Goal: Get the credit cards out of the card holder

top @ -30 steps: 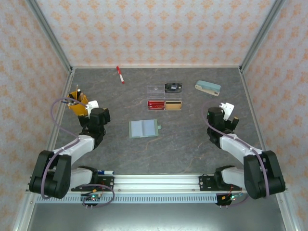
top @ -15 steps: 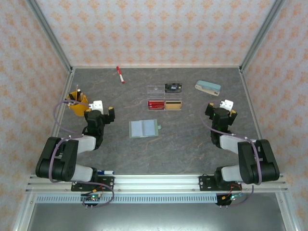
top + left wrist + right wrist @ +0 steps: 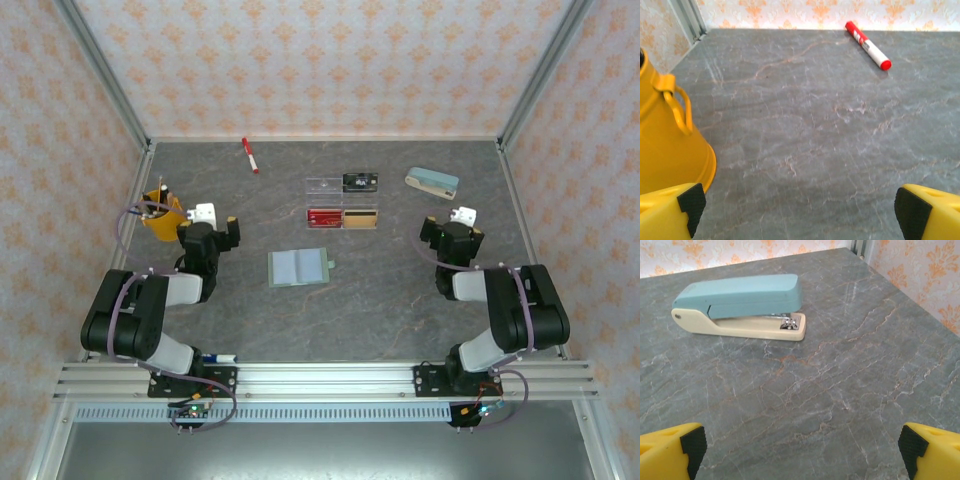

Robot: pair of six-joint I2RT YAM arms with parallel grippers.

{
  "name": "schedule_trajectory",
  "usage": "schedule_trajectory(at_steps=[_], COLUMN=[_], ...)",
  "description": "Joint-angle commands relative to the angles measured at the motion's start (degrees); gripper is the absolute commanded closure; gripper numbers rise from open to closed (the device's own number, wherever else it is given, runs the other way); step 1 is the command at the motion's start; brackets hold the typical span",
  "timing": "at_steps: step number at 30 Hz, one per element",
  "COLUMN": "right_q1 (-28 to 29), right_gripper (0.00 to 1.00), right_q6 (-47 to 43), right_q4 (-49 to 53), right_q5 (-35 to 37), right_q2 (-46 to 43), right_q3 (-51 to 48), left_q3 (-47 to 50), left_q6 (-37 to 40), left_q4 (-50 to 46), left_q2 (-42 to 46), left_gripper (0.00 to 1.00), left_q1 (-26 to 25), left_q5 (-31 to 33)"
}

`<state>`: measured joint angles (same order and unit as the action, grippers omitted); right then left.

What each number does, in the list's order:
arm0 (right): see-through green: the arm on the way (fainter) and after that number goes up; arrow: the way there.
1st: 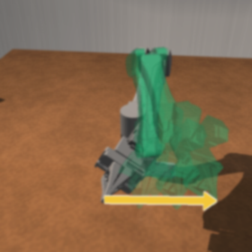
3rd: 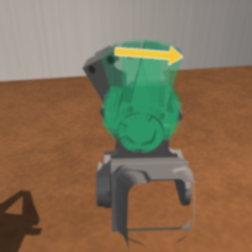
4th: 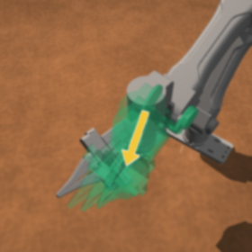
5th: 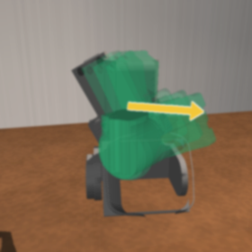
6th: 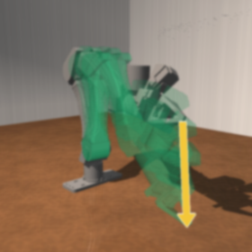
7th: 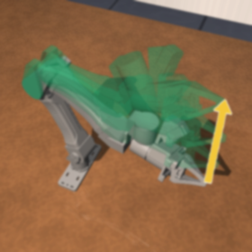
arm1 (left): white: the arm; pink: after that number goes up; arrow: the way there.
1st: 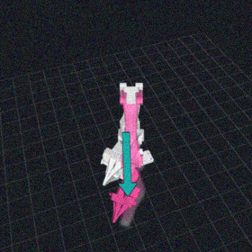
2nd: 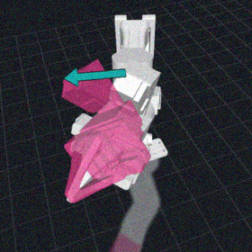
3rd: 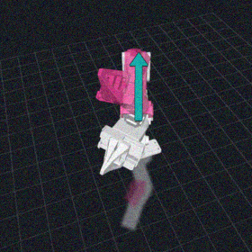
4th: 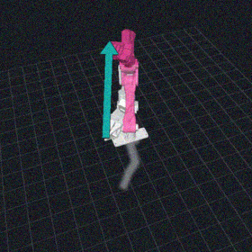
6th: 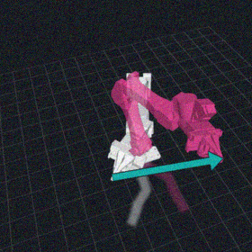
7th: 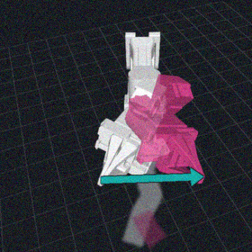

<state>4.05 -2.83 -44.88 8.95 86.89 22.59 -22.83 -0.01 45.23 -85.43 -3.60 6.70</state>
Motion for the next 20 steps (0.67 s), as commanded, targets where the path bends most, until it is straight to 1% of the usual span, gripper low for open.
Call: schedule_trajectory(at_steps=[1,13,20], right_q1=[-0.4,-0.5,-0.8], right_gripper=[0.0,0.0,0.0], right_q6=[0.6,0.7,0.3], right_q4=[-0.3,0.0,-0.7], right_q5=[0.3,0.0,-1.5], right_q2=[0.3,0.5,0.0], right_q3=[1.1,1.4,0.5], left_q3=[-0.9,-1.6,-1.7], left_q6=[-0.4,0.5,0.9], left_q4=[-1.4,-2.5,-2.7], left_q2=[-0.3,-0.4,-0.4], left_gripper=[0.0,0.0,0.0], left_q1=[0.6,0.5,0.6], left_q5=[2.5,0.4,-1.2])
